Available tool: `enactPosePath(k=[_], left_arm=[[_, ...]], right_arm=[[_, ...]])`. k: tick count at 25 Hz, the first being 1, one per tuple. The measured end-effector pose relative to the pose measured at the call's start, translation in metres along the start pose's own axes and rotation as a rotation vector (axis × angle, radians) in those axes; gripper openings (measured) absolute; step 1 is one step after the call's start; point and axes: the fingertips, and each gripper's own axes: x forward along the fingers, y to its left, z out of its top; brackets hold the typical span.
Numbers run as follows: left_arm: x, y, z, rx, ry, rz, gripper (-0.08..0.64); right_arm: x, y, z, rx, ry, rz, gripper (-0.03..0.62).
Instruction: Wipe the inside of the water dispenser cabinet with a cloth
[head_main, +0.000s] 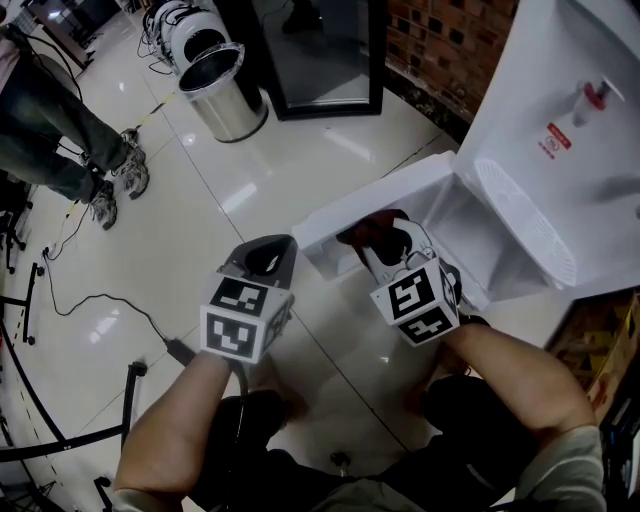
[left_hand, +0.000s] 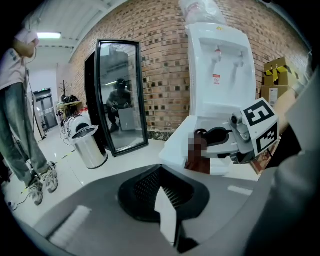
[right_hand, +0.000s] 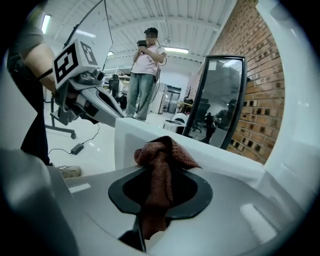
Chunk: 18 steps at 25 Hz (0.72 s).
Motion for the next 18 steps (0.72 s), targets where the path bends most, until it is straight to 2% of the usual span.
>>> enactPosePath(k=[6,11,18], left_arm=[[0.000,0.004,-0.001,-0.011,0.001,0.018,0.000],[0.001,0.003,0.000,-0.011,0.004,0.026,0.000],[0.002,0.005,0.003,-0.011,0.004,0.041,0.000]], right_arm=[[0.009,-0.023,-0.008,0.059,0.012,-0.066,0.098],[0.016,-0.043,-0.015,0.164,0.026,-0.124,0.098],[0.010,-0.083,-0.029,0.287,0.030,-0.261,0.097]])
